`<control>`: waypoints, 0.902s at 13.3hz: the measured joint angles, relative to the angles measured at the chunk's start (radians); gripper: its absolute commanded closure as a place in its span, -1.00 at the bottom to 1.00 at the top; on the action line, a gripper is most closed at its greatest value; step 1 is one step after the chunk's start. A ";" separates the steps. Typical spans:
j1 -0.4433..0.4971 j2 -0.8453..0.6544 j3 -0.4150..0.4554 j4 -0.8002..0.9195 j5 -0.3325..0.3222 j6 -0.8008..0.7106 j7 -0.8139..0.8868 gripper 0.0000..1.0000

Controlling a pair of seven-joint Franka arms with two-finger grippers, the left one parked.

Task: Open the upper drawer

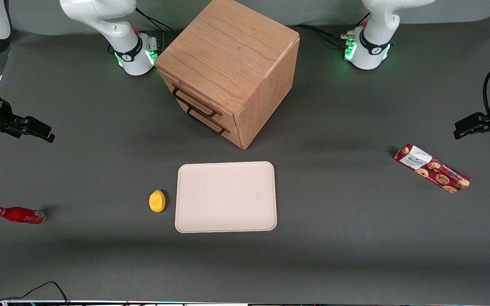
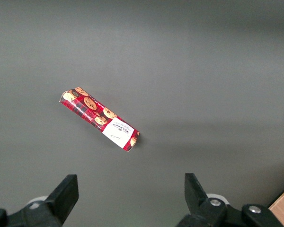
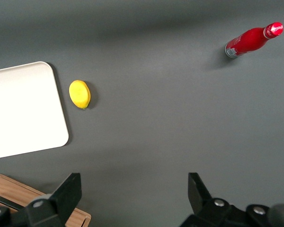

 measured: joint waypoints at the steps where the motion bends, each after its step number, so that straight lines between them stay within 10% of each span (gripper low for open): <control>1: 0.000 0.000 0.000 0.000 0.000 -0.004 0.000 -1.00; 12: 0.000 0.000 0.001 0.002 0.000 -0.035 -0.001 -1.00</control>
